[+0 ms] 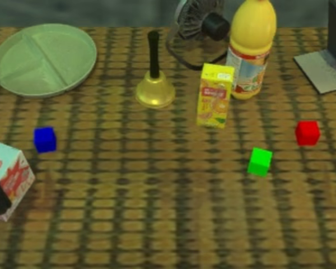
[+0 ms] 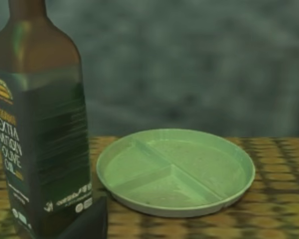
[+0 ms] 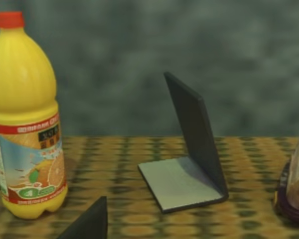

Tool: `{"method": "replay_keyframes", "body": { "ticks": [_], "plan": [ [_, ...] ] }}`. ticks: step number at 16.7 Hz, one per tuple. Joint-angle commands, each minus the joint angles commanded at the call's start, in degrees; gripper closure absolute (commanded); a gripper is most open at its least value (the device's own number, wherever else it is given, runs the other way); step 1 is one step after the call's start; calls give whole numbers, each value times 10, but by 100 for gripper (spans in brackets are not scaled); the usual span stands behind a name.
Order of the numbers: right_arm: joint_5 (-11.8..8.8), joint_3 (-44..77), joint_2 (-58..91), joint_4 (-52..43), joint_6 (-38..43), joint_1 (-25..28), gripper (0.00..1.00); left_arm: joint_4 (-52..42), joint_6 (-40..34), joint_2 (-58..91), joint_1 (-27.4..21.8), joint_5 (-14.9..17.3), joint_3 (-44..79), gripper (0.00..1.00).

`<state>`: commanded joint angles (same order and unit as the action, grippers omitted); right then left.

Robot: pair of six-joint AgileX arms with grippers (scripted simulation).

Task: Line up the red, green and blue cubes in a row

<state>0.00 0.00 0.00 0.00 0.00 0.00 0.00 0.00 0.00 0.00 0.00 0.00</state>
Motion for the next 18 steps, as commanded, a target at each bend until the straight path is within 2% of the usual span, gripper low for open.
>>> {"method": "replay_keyframes", "body": {
  "ticks": [4,8,12,18],
  "plan": [
    [-1,17,17,-11,2,2,0,0,0,0,0,0,0,0],
    [-2,121,125,-76,13,12,0,0,0,0,0,0,0,0],
    [-1,291,322,-182,27,25,0,0,0,0,0,0,0,0],
    [1,581,721,-379,51,49,0,0,0,0,0,0,0,0]
  ]
}}
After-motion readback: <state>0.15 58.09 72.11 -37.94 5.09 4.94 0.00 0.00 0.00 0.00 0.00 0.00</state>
